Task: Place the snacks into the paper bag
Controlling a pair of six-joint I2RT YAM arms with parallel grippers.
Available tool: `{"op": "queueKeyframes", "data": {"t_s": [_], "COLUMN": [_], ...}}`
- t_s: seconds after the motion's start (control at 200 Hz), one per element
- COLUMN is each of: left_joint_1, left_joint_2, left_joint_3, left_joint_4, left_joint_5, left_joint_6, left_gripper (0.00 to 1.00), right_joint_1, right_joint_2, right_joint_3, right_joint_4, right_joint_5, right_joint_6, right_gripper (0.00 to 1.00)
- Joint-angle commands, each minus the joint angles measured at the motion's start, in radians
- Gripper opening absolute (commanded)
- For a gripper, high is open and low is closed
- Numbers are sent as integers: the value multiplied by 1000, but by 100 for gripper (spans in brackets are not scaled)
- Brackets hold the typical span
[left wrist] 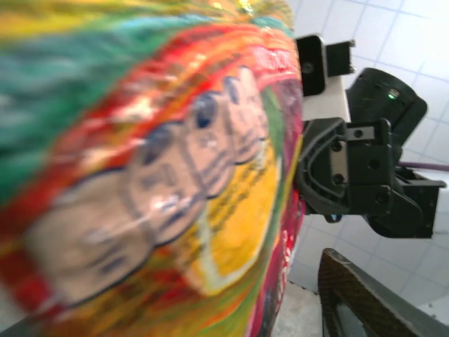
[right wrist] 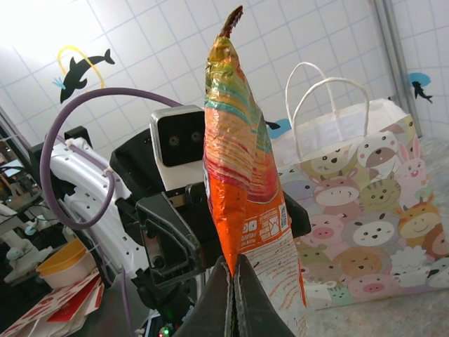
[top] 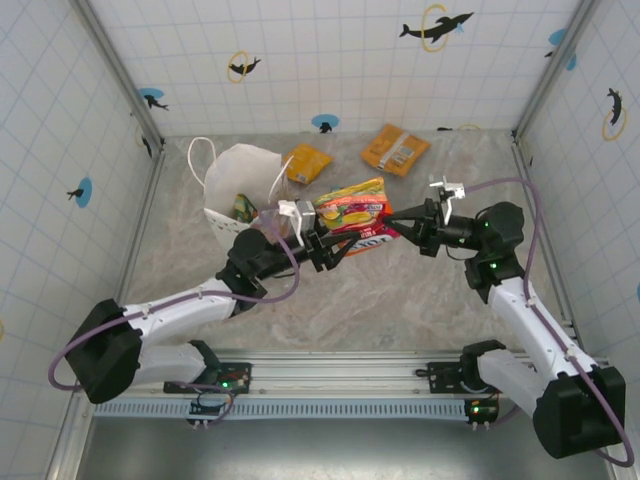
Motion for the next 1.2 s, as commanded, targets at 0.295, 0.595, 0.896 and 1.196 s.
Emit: {"op": "queueKeyframes", "data": {"t_s": [0.295, 0.595, 0.896, 1.196], "left_joint_1": [4, 5, 4, 5], "left_joint_2": [-37, -66, -147, -96], "left_joint_3": [12, 48, 182, 555], "left_joint_4": [-27, -131, -476, -858], "left_joint_5": [54, -6, -298, -555], "left_joint_6": [32, 49, 219, 451], "left_gripper": [44, 18, 2, 0], "right_joint_1": [0, -11, 20, 229], "right_joint_2": [21, 7, -41, -5], "right_joint_3": [13, -29, -51, -6], "right_joint_4": [93, 85, -46, -303], "right_joint_5": [47, 93, 331, 617], "right_joint_6": [24, 39, -15, -212], "right_gripper": [0, 0, 42, 47]}}
